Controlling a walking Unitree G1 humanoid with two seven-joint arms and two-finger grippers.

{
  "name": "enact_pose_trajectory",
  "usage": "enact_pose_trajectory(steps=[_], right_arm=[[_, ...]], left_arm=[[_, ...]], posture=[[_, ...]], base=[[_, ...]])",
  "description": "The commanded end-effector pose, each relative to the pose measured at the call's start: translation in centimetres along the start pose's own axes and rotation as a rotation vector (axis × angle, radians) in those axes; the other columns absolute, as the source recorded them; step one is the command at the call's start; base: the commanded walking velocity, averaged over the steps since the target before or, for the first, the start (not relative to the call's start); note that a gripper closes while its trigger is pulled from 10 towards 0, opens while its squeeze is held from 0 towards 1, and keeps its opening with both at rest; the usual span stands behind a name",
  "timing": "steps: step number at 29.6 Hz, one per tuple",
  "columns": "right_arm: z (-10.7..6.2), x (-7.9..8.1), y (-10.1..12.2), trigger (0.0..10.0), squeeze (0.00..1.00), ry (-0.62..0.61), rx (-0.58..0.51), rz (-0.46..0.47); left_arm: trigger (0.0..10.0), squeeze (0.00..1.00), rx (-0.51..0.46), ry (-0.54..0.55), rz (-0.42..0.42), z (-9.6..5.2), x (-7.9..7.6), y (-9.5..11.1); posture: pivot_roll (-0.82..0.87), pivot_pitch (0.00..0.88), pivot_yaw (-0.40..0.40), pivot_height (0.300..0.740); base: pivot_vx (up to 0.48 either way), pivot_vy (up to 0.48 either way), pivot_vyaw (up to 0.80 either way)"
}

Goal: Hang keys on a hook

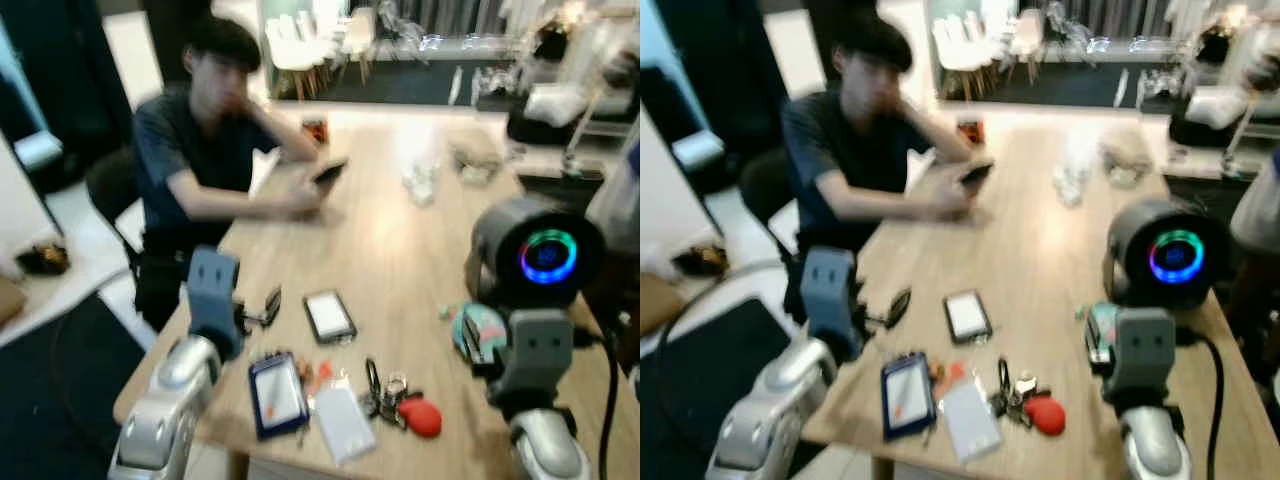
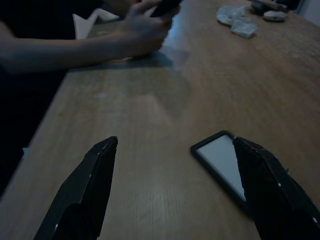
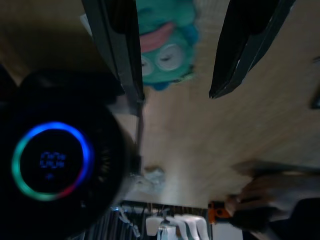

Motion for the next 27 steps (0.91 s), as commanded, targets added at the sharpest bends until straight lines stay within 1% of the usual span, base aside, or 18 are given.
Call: enact_pose_trajectory(steps=[1, 11, 15, 16, 17, 18, 19, 21, 22, 23, 24, 25, 26, 27], right_arm=[[-0.3, -0.1, -0.6, 10.0, 0.00, -0.001, 0.022, -0.002], [-0.3, -0.1, -0.6, 10.0, 0.00, 0.000, 0.021, -0.008], [-0.3, 0.1, -0.5, 10.0, 0.00, 0.011, 0.017, -0.023], [-0.3, 0.3, -0.5, 10.0, 0.00, 0.024, 0.012, -0.039], [-0.4, 1.1, -0.4, 10.0, 0.00, 0.064, 0.005, -0.070], [-0.4, 1.1, -0.4, 10.0, 0.00, 0.064, 0.005, -0.070], [-0.4, 1.3, -0.4, 10.0, 0.00, 0.077, 0.003, -0.078], [-0.6, 1.4, -0.7, 10.0, 0.00, 0.080, 0.010, -0.080], [-0.6, 1.4, -0.7, 10.0, 0.00, 0.080, 0.010, -0.080], [-0.6, 1.4, -0.9, 10.0, 0.00, 0.079, 0.016, -0.081], [-0.7, 1.4, -1.1, 10.0, 0.00, 0.077, 0.021, -0.081], [-0.7, 1.4, -1.1, 10.0, 0.00, 0.077, 0.021, -0.081], [-0.7, 1.4, -1.2, 10.0, 0.00, 0.077, 0.023, -0.081], [-0.7, 1.4, -1.2, 10.0, 0.00, 0.077, 0.023, -0.081]], left_arm=[[10.0, 0.00, 0.015, 0.012, 0.000, -0.1, 0.3, -0.3], [10.0, 0.00, 0.022, 0.026, -0.003, 0.1, 0.4, -0.5], [10.0, 0.00, 0.021, 0.034, 0.006, 0.1, 0.7, -0.4], [10.0, 0.00, 0.020, 0.039, 0.015, 0.2, 1.0, -0.2], [10.0, 0.00, 0.025, 0.028, 0.064, 0.2, 1.7, 0.4], [10.0, 0.00, 0.025, 0.028, 0.064, 0.2, 1.7, 0.4], [10.0, 0.00, 0.036, 0.007, 0.096, 0.2, 1.9, 0.5], [10.0, 0.00, 0.100, -0.055, 0.214, -0.3, 2.5, 0.2], [10.0, 0.00, 0.100, -0.055, 0.214, -0.3, 2.5, 0.2], [10.0, 0.00, 0.154, -0.057, 0.276, -0.7, 3.5, -0.2], [10.0, 0.00, 0.189, -0.041, 0.322, -1.1, 4.6, -0.5], [10.0, 0.00, 0.189, -0.041, 0.322, -1.1, 4.6, -0.5], [10.0, 0.00, 0.205, -0.027, 0.342, -1.4, 5.3, -0.5], [10.0, 0.00, 0.205, -0.027, 0.342, -1.4, 5.3, -0.5]], posture=[[-0.03, 0.120, 0.105, 0.740], [-0.04, 0.119, 0.108, 0.740], [-0.04, 0.120, 0.109, 0.740], [-0.04, 0.122, 0.110, 0.740], [-0.04, 0.123, 0.110, 0.740], [-0.04, 0.123, 0.110, 0.740], [-0.03, 0.124, 0.109, 0.740], [-0.03, 0.124, 0.109, 0.740], [-0.03, 0.124, 0.109, 0.740], [-0.03, 0.126, 0.111, 0.740], [-0.02, 0.126, 0.112, 0.740], [-0.02, 0.126, 0.112, 0.740], [-0.02, 0.126, 0.113, 0.740], [-0.02, 0.126, 0.113, 0.740]], base=[[0.000, 0.000, 0.00], [0.000, 0.000, 0.00], [0.000, 0.000, 0.00], [0.000, 0.000, 0.00], [0.000, 0.000, 0.00], [0.000, 0.000, 0.00], [0.000, 0.000, 0.00], [0.000, 0.000, 0.00], [0.000, 0.000, 0.00], [0.000, 0.000, 0.00], [0.000, 0.000, 0.00], [0.000, 0.000, 0.00], [0.000, 0.000, 0.00], [0.000, 0.000, 0.00]])
Point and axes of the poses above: a point about 5 cm out from each wrist's last joint towards the gripper, its own z axis pointing out of the wrist towards the gripper, its own y axis along the axis of the wrist's last joint, x = y × z, the point moved 5 cm from there along z, pointing out of the wrist towards the gripper, and after that the axes turned 4 degrees about -z, right-handed, at the moved point
